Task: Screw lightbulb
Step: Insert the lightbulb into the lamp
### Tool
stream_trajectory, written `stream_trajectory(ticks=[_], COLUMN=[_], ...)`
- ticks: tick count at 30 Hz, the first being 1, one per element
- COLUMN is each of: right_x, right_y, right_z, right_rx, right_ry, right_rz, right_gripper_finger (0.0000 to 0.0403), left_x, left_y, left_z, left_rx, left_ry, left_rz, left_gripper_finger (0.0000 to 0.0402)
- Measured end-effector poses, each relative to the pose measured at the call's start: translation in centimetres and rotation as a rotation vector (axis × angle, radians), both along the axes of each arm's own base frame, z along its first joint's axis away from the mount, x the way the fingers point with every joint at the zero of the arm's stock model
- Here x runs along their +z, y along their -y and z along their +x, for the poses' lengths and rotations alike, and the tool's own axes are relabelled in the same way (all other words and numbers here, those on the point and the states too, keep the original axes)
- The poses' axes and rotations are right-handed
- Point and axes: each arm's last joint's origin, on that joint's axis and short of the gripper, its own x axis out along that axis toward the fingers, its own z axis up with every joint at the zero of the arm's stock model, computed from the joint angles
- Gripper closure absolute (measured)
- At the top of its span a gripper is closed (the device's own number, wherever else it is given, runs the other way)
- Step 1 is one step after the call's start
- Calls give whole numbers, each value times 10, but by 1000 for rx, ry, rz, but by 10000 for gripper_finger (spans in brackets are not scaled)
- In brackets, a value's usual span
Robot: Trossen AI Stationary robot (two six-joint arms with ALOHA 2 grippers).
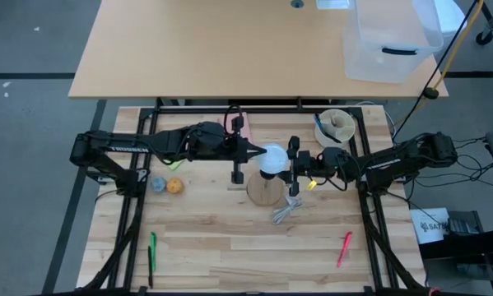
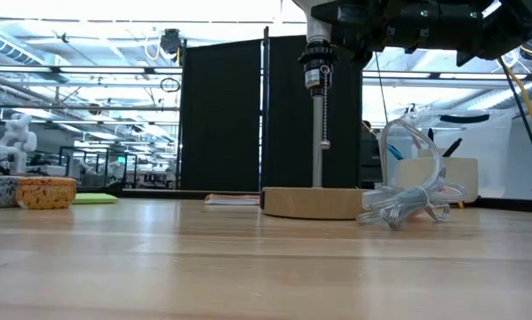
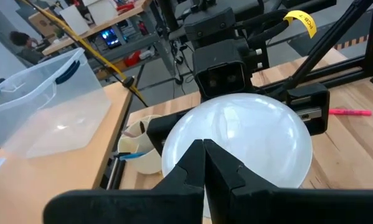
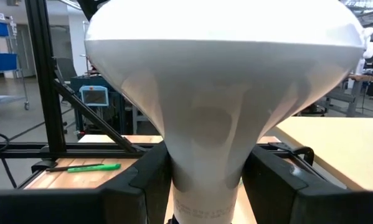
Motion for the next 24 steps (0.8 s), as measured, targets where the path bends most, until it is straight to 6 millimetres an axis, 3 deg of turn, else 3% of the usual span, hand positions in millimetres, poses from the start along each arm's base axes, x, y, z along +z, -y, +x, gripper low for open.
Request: stream_trajectory(ticks=[6, 16, 24], right_x=[1, 0, 3], right_y=[0, -3, -3], right_z=[-1, -2, -3], right_rx=[4, 39, 36], right_ry=[6, -10, 11], right_rz=[-8, -15, -30], right_gripper_finger=[227, 159, 150], left_x=[-1, -2, -2], left_y=[0, 0, 0], left_z=[0, 0, 0], left_rx=[0, 1, 1], left_ry=[-7, -11, -11], left_rz=[0, 0, 1], left_gripper_finger=[402, 402, 401])
